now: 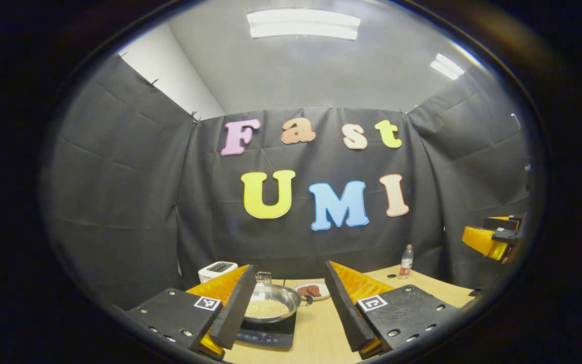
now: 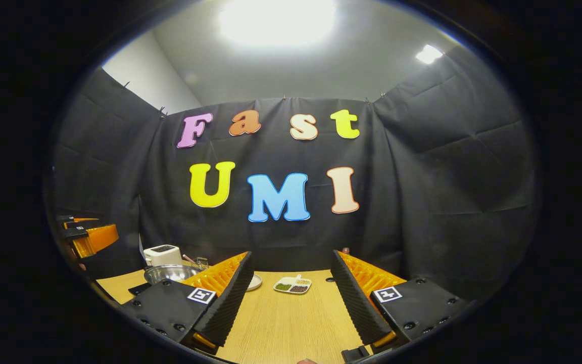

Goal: First push the handle of the pot to place it horizontally, then grasp the pot with both hands and set it on the induction cooktop.

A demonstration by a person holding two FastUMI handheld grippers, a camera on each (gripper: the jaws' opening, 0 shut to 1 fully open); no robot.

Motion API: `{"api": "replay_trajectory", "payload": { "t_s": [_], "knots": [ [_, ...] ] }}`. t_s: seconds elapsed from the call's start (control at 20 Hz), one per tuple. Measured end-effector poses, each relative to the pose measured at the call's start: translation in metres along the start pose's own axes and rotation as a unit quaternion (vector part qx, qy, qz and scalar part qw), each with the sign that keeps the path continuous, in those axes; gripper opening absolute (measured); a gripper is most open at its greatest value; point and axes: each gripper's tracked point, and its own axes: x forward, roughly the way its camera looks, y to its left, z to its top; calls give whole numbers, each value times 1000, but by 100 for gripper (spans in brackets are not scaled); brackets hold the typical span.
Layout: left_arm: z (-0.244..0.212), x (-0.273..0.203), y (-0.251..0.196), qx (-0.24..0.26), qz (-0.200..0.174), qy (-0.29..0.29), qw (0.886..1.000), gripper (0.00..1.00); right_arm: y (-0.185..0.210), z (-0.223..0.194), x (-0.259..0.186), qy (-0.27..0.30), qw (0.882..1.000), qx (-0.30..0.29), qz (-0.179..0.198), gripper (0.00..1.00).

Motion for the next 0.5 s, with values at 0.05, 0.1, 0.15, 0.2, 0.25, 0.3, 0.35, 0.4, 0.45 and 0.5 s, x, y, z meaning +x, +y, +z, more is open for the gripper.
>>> {"api": "replay_trajectory", "payload": {
  "t_s": [0.05,0.1,0.15,0.2,0.25,0.3,0.35,0.4,0.45,0.5],
  "knots": [
    [1,-2,2,-1,3,-1,1000,80,1,0,-1,0,1000,0,0,97],
    [-1,-3,5,-2,5,-1,1000,80,1,2,-2,-1,1000,0,0,97],
    [-2,-4,6,-2,7,0,1000,80,3,2,-2,-3,1000,0,0,97],
    [-2,-5,8,-2,8,2,1000,80,4,2,-3,-3,1000,0,1,97],
    [-5,-5,8,-1,9,4,1000,80,5,1,-4,-3,1000,-1,1,97],
    [-5,-5,8,-1,9,3,1000,80,5,2,-5,-3,1000,-1,1,97],
    [-5,-5,9,-1,8,4,1000,82,5,1,-6,-3,1000,-1,0,97],
    [-4,-5,9,-2,8,4,1000,80,5,1,-7,-4,1000,0,-1,97],
    [-5,-5,10,-2,7,5,1000,80,6,1,-8,-4,1000,-1,-2,97],
    [-6,-5,10,-1,7,5,1000,80,6,1,-9,-3,1000,-1,-3,97]
  ]
}}
